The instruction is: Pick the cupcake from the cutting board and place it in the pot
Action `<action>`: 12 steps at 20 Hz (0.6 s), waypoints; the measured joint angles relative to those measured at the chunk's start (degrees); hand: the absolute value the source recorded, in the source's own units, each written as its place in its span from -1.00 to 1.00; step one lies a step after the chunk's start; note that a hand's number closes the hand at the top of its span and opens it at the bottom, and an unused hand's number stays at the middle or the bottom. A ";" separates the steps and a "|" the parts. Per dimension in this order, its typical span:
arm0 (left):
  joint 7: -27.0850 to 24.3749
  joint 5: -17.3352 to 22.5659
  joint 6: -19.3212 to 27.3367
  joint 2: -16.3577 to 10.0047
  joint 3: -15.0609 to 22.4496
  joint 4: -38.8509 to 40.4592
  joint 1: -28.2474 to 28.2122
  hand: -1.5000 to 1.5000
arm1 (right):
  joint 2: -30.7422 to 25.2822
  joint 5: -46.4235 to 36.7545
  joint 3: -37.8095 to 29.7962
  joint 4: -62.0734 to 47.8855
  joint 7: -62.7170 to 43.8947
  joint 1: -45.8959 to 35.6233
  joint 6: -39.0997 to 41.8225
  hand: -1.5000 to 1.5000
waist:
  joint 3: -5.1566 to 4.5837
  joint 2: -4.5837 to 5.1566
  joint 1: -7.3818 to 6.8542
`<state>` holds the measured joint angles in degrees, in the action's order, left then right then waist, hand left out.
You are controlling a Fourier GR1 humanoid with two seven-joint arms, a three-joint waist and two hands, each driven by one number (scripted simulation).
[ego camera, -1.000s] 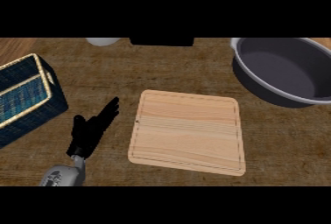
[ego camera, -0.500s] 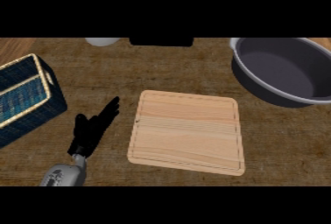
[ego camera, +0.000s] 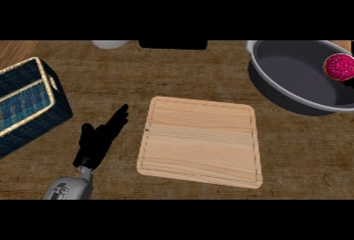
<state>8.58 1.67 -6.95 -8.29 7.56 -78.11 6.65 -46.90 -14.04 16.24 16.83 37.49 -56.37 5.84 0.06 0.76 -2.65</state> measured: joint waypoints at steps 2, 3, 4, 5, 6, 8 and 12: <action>-0.33 0.04 -0.20 -0.09 -0.27 0.62 0.25 0.00 | 1.55 -3.27 2.23 -0.54 -1.87 -0.90 -3.88 1.00 | -0.01 0.09 -0.12; -0.65 0.05 -0.28 -0.09 -0.36 0.81 0.34 0.00 | 2.12 -5.15 3.62 -0.70 -2.98 -1.35 -5.66 1.00 | -0.03 0.11 -0.16; -0.28 0.33 -0.65 -0.28 -0.53 0.71 0.74 0.00 | 2.77 -6.81 4.73 -1.18 -4.15 -1.92 -7.50 1.00 | -0.02 0.17 -0.31; -0.46 0.41 -0.92 -0.45 -0.69 1.03 0.78 0.00 | 3.60 -8.56 6.00 -1.56 -5.48 -2.43 -9.04 1.00 | -0.02 0.18 -0.34; -0.32 0.24 -0.69 -0.02 -0.25 0.50 0.28 0.00 | 4.18 -10.16 7.13 -2.17 -6.43 -2.80 -10.15 1.00 | -0.02 0.16 -0.43; -0.70 0.43 -1.41 -0.55 -0.61 0.94 0.55 0.00 | 6.24 -12.80 9.15 -3.99 -9.46 -4.13 -9.93 1.00 | -0.03 0.25 -0.59; -0.03 0.43 -1.27 -0.29 -0.70 0.76 1.42 0.00 | 9.74 -16.63 12.49 -8.52 -16.84 -6.21 -4.49 -1.00 | -0.04 0.41 -1.00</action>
<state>8.55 2.10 -8.22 -8.58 6.86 -77.35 8.07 -37.16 -30.67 28.73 8.31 20.65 -62.58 1.35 0.02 1.17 -3.65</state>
